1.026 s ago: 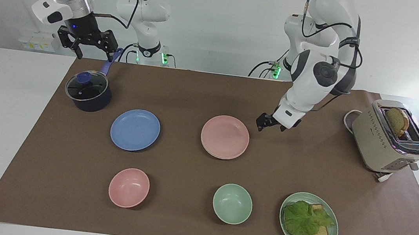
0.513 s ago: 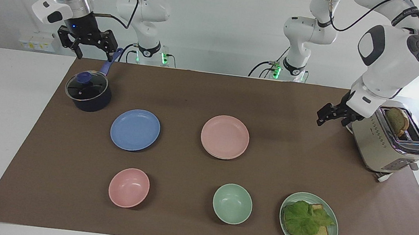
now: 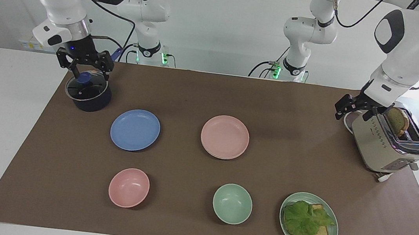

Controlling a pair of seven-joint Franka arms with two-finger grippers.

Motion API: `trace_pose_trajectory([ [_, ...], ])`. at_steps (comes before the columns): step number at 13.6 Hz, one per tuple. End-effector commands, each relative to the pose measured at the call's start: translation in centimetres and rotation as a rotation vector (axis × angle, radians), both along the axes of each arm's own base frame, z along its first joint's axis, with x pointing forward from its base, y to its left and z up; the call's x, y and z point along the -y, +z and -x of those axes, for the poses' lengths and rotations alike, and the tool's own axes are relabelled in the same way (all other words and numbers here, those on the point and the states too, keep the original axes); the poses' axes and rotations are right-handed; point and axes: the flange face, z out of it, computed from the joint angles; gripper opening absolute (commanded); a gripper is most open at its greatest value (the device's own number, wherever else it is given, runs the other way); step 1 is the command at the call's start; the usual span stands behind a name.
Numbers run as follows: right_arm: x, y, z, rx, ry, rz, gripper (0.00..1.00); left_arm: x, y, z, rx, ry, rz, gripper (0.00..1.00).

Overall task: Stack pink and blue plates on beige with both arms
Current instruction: 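Open the left gripper and withdraw it back to rest, then reach the right gripper to the blue plate rim and grasp it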

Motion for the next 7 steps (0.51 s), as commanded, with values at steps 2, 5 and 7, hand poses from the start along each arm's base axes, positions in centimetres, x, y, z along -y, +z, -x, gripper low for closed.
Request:
trace_pose_trajectory([
  [2, -0.1, -7.0, -3.1, -0.012, 0.046, -0.041, 1.00, -0.5, 0.6, 0.2, -0.009, -0.017, -0.014, 1.00],
  [5, 0.4, -12.2, -3.7, 0.034, 0.079, -0.049, 1.00, -0.5, 0.8, 0.2, 0.002, -0.016, -0.012, 1.00],
  [7, 1.4, -15.8, -4.1, 0.031, 0.063, -0.093, 1.00, -0.5, 0.8, 0.2, 0.002, -0.016, -0.012, 1.00],
])
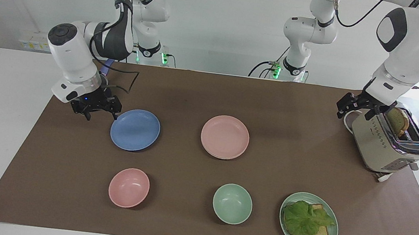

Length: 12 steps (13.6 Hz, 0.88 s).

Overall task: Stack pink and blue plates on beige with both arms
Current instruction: 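Reach the right gripper to the blue plate rim and grasp it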

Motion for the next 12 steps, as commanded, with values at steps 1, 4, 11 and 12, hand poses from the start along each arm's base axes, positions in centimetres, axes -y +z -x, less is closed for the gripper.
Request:
trace_pose_trajectory([
  [1, 1.9, -3.6, 0.1, 0.017, 0.013, -0.060, 1.00, -0.3, 0.6, 0.2, 0.001, -0.012, -0.012, 1.00],
  [4, 2.5, -7.8, 0.3, 0.004, -0.024, -0.105, 1.00, -0.3, 0.6, 0.2, 0.001, -0.012, -0.012, 1.00],
  [11, 2.7, -11.4, 1.0, -0.005, -0.011, -0.113, 0.54, -0.3, 0.6, 0.2, 0.001, -0.010, -0.012, 1.00],
  [12, 2.6, -11.4, 1.0, -0.008, -0.009, -0.114, 0.43, -0.3, 0.6, 0.2, 0.001, -0.012, -0.012, 1.00],
])
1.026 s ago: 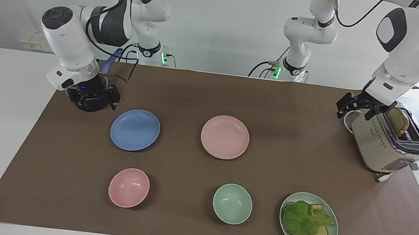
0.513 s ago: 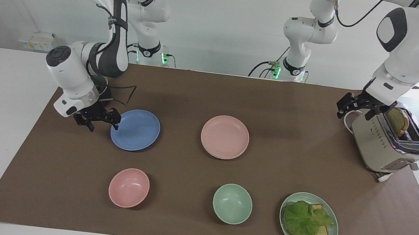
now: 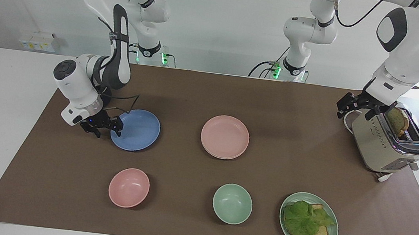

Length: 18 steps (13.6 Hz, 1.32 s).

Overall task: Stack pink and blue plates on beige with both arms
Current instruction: 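Reach the right gripper to the blue plate rim and grasp it, then lift the blue plate with the right gripper onto the pink plate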

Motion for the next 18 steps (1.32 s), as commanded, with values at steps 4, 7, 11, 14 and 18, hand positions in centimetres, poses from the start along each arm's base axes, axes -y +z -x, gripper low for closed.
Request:
trace_pose_trajectory([
  [4, 0.1, -0.3, 0.0, 0.001, 0.003, -0.024, 0.00, -0.3, 0.6, 0.2, 0.001, -0.012, -0.012, 1.00],
  [7, 0.0, 2.3, -0.9, -0.014, 0.018, -0.043, 0.00, -0.3, 0.6, 0.2, 0.001, -0.012, -0.012, 1.00],
  [11, 0.3, 9.6, -0.8, 0.028, 0.030, -0.063, 0.00, -0.3, 0.6, 0.2, 0.001, -0.012, -0.012, 1.00],
  [14, -0.1, 14.5, 0.5, 0.047, 0.050, -0.077, 0.00, -0.3, 0.6, 0.2, 0.001, -0.012, -0.010, 1.00],
  [18, -2.0, 19.7, 2.7, -0.035, 0.000, -0.101, 0.00, -0.3, 0.6, 0.2, 0.001, -0.012, -0.012, 1.00],
])
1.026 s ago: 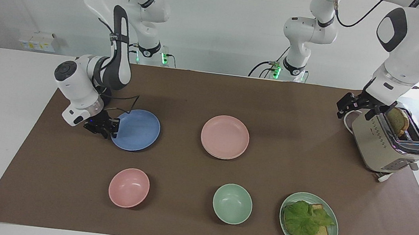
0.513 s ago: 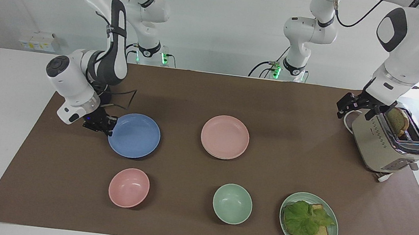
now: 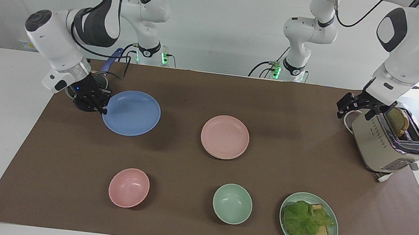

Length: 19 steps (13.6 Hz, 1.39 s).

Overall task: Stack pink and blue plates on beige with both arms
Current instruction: 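Lift the blue plate with the right gripper onto the pink plate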

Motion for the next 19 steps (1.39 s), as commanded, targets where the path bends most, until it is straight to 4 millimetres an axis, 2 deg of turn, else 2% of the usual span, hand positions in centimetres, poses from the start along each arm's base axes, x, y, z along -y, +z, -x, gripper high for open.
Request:
trace_pose_trajectory([
  [1, -1.9, 1.9, 1.3, -0.061, -0.078, -0.027, 0.00, -0.3, 0.6, 0.2, 0.001, -0.011, -0.012, 1.00],
  [4, -10.0, 1.2, 1.7, -0.108, -0.144, 0.041, 0.00, -0.3, 0.6, 0.2, 0.001, -0.011, -0.012, 1.00],
  [8, -20.2, -2.2, 1.8, -0.107, -0.212, 0.055, 0.00, -0.3, 0.6, 0.2, 0.001, -0.010, -0.012, 1.00],
  [9, -22.2, -2.7, 1.9, -0.093, -0.230, 0.051, 0.00, -0.3, 0.6, 0.2, 0.001, -0.011, -0.012, 1.00],
  [10, -23.2, -3.3, 1.8, -0.090, -0.248, 0.050, 0.00, -0.3, 0.6, 0.2, 0.001, -0.011, -0.012, 1.00],
  [12, -26.9, -5.3, 2.2, -0.082, -0.218, 0.052, 0.00, -0.3, 0.6, 0.2, 0.001, -0.011, -0.012, 1.00],
  [13, -28.0, -5.9, 2.2, -0.075, -0.226, 0.050, 0.00, -0.3, 0.6, 0.2, 0.001, -0.011, -0.012, 1.00],
  [16, -29.8, -7.4, 2.4, -0.077, -0.221, 0.046, 0.00, -0.3, 0.6, 0.2, 0.001, -0.010, -0.012, 1.00],
  [17, -31.1, -7.9, 2.7, -0.067, -0.205, 0.041, 0.00, -0.3, 0.6, 0.2, 0.001, -0.010, -0.012, 1.00],
  [19, -31.6, -9.1, 2.4, -0.058, -0.219, 0.038, 0.00, -0.3, 0.6, 0.2, 0.001, -0.011, -0.012, 1.00],
])
